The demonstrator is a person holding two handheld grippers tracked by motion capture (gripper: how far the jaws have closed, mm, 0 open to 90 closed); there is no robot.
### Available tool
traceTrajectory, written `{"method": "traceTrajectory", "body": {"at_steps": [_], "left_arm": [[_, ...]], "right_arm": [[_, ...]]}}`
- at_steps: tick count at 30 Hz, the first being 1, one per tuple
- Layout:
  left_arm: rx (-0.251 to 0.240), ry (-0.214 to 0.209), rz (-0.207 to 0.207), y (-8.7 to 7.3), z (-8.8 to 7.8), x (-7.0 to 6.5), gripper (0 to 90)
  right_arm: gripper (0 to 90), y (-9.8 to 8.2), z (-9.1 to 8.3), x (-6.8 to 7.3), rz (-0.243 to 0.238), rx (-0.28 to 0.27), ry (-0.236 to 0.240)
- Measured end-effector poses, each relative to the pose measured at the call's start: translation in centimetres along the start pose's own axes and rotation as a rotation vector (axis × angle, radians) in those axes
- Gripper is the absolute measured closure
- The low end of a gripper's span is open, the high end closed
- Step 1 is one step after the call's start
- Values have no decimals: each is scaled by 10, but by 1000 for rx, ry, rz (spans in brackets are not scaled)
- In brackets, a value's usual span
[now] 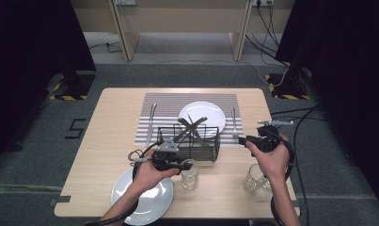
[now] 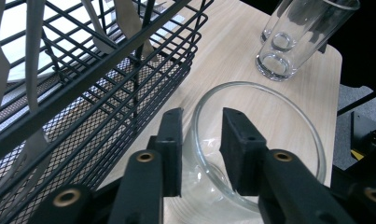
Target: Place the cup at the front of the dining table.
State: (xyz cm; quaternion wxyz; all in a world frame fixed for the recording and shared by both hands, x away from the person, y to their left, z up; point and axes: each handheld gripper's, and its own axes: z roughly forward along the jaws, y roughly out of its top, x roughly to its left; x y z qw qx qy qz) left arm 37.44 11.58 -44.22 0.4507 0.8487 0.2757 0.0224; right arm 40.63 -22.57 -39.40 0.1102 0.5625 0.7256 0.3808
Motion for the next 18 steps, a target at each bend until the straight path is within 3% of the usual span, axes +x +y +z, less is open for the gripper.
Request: {"method": "traceTrajectory", "body": {"at_steps": [5,11,18], "left_arm": [[5,-3,11,0,2,1,755],[9,21,57,1,1,-1,770],[7,37,57,0,-1,0,780]], "right_arm": [[599,0,1,0,3,2,4],[599,0,1,-1,3,0,5],[599,-1,1,-1,7,-1,7]]}}
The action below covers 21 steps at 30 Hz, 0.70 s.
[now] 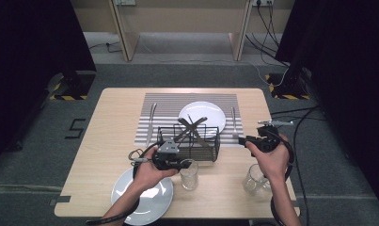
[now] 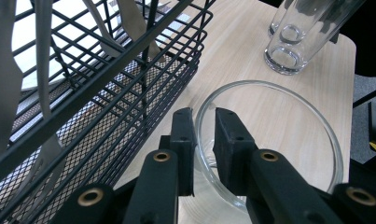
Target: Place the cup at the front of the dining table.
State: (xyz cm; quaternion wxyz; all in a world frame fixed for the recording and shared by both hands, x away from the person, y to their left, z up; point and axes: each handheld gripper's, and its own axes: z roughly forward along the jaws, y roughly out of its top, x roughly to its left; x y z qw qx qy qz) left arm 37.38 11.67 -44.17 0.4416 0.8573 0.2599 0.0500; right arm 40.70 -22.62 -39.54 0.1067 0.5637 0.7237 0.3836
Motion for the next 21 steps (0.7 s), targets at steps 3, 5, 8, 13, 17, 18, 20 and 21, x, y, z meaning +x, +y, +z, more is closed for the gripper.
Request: {"method": "traceTrajectory", "body": {"at_steps": [3,5,8,13,17,18,20,21], "left_arm": [[-9,2,2,-1,-1,-1,782],[-15,3,2,-2,-2,-1,782],[-29,-2,1,-2,-5,-3,783],[-39,-5,10,1,-11,-6,784],[-47,-11,13,2,-15,-8,784],[-49,-12,12,2,-15,-8,784],[-54,-14,7,2,-17,-8,784],[-52,-15,8,3,-18,-8,784]], "right_arm": [[599,0,0,0,2,-1,0],[599,0,0,0,4,1,-1],[599,0,0,0,5,0,-1],[599,0,0,0,4,-1,1],[599,0,0,0,5,-3,2],[598,0,0,0,8,-2,2],[599,0,0,0,9,-2,2],[599,0,0,0,10,-1,2]]}}
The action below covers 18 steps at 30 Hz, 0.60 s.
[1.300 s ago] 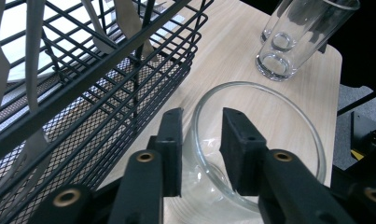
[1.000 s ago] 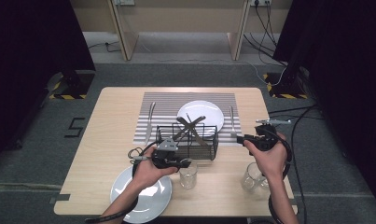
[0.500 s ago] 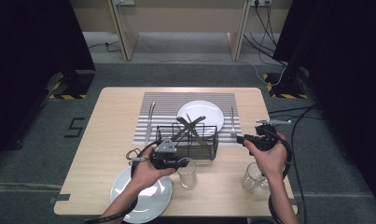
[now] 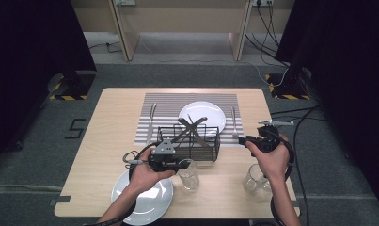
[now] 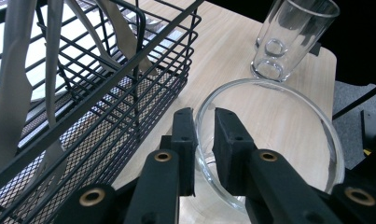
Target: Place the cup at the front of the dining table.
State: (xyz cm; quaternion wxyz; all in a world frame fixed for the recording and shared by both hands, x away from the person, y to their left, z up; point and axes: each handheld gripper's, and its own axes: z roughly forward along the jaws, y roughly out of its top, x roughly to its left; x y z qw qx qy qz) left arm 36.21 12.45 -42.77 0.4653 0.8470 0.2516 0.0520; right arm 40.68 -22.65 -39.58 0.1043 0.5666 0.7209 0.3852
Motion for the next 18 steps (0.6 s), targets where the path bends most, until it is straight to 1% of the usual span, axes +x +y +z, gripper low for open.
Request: {"method": "traceTrajectory", "body": {"at_steps": [4,7,18], "left_arm": [[0,0,-2,0,-3,-1,784],[0,1,5,0,-6,-1,785],[-17,3,8,3,-13,-3,785]], "right_arm": [[598,0,0,-1,1,-2,1],[597,0,-1,-1,3,-4,1],[596,0,-1,-1,5,-5,3]]}}
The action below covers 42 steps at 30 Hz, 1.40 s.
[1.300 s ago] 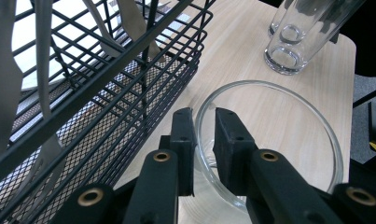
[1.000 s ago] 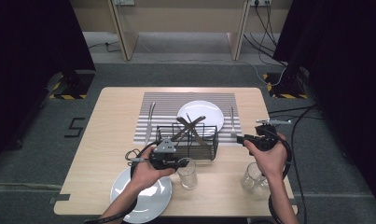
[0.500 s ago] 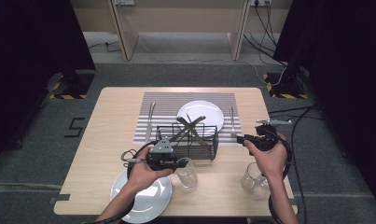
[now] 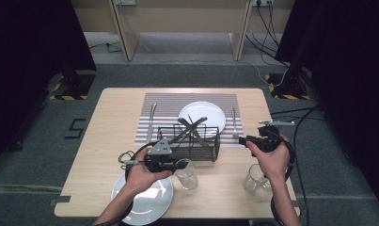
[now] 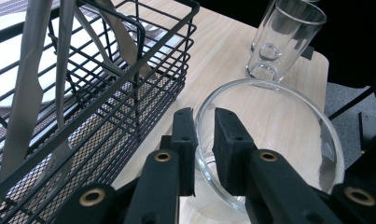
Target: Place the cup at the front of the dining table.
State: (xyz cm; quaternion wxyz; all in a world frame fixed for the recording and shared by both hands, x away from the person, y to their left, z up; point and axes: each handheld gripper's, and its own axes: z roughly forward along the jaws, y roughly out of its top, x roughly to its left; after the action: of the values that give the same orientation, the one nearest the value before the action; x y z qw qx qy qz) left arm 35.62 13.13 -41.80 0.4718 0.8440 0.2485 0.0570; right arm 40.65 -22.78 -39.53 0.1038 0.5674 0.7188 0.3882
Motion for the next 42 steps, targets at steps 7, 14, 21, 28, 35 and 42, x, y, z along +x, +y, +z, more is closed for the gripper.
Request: {"method": "traceTrajectory", "body": {"at_steps": [7,14,21,28,35,42], "left_arm": [[-10,-7,-8,1,-5,-1,785],[-16,-2,-13,0,-10,0,785],[-17,6,-10,0,-14,1,785],[-25,8,-13,1,-18,1,785],[-31,5,-16,0,-23,0,785],[-32,14,-14,-2,-27,1,785]], "right_arm": [[595,0,0,0,1,1,0],[594,0,-1,0,-1,-4,-2],[594,0,-1,0,0,-4,0],[594,0,-1,0,4,-4,0],[594,0,-1,-1,1,-3,0],[592,0,0,-1,2,-2,1]]}}
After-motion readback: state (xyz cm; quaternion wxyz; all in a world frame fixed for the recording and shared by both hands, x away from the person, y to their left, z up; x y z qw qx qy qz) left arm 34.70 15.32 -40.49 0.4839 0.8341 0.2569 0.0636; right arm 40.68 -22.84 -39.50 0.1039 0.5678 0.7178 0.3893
